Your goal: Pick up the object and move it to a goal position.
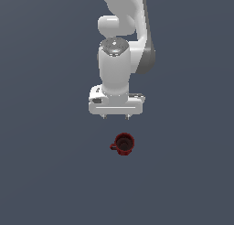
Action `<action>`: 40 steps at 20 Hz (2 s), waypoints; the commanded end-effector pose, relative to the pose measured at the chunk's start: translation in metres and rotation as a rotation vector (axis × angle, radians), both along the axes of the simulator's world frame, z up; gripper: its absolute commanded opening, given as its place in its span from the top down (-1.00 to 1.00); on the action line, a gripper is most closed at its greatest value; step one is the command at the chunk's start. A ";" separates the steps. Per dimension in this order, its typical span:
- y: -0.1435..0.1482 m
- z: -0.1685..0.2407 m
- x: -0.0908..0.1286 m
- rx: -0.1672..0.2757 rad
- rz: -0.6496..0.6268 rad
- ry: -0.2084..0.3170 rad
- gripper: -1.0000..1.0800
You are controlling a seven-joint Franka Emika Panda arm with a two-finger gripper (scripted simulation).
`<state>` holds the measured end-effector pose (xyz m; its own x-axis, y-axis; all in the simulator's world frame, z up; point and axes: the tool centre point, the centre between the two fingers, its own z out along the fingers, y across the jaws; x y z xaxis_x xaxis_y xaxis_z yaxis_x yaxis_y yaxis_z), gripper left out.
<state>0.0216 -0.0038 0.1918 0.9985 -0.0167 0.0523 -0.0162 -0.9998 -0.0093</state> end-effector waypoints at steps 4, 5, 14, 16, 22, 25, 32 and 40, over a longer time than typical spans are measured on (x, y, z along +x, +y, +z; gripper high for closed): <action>0.006 0.000 0.000 -0.003 0.015 -0.001 -0.62; 0.010 0.001 0.001 -0.005 0.026 -0.001 -0.62; 0.015 -0.001 0.003 -0.007 0.047 0.000 -0.62; 0.015 -0.003 0.006 -0.007 0.054 0.002 -0.62; 0.012 -0.017 0.020 -0.004 0.094 0.015 -0.62; 0.010 -0.028 0.031 -0.002 0.124 0.024 -0.62; 0.003 -0.061 0.056 0.010 0.205 0.049 -0.62; -0.003 -0.084 0.070 0.021 0.259 0.065 -0.62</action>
<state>0.0894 -0.0058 0.1106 0.9730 0.2308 -0.0086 0.2303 -0.9725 -0.0349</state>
